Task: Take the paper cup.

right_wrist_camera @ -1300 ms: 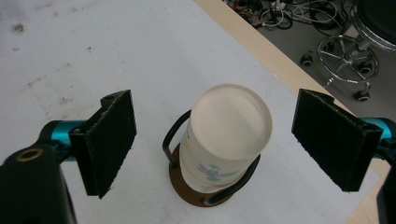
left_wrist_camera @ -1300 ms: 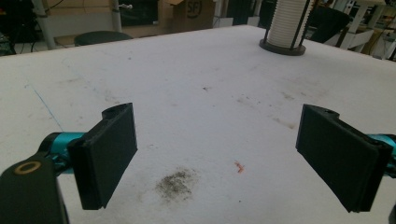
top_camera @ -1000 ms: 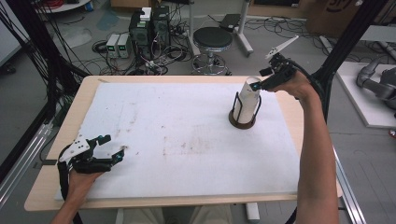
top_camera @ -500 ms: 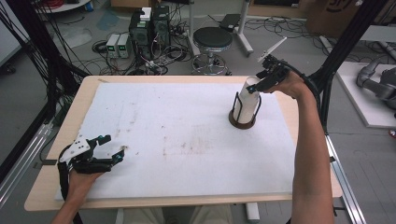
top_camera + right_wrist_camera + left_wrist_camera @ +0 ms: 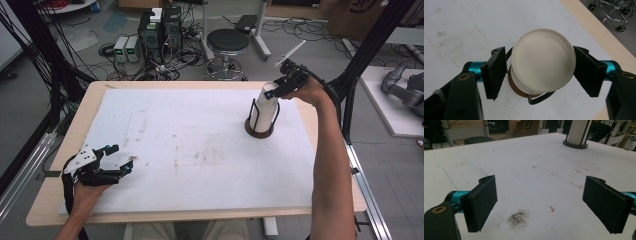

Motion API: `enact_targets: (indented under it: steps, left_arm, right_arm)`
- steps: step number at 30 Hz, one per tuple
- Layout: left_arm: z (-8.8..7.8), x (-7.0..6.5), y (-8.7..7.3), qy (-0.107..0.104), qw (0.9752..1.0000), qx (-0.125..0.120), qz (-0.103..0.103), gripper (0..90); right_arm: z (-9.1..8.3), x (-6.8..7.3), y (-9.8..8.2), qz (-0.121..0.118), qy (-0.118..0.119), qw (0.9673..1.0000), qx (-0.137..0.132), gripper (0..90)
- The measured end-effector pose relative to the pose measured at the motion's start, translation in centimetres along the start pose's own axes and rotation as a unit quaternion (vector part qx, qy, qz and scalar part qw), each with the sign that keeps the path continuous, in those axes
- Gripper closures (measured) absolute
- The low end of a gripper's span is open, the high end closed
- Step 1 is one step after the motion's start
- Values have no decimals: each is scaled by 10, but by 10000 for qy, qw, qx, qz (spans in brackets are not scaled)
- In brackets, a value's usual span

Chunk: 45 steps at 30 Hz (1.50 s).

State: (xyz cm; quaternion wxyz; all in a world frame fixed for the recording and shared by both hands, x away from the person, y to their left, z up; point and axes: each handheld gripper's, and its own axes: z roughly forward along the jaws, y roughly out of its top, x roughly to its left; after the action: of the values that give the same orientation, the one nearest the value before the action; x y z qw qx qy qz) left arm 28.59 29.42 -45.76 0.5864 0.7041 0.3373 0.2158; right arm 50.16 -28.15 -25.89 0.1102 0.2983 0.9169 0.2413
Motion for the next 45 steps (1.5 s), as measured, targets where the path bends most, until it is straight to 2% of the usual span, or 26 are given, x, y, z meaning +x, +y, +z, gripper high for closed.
enact_targets:
  steps: [21, 24, 29, 45]
  left_arm:
    - [0, 0, 0, 9, 10000, 8, 8, 124]
    - [0, 0, 0, 9, 10000, 12, 5, 124]
    - [0, 0, 0, 2, 10000, 8, 8, 124]
    - [1, -1, 0, -6, 10000, 40, 30, 124]
  right_arm:
    - [-8, 1, 1, 113, -101, 9998, -132, 374]
    - [-9, 1, 2, 49, -102, 9998, -156, 377]
    - [-11, 2, 2, 74, -104, 9998, -179, 379]
    - [-44, 6, 7, 62, -327, 9975, -630, 381]
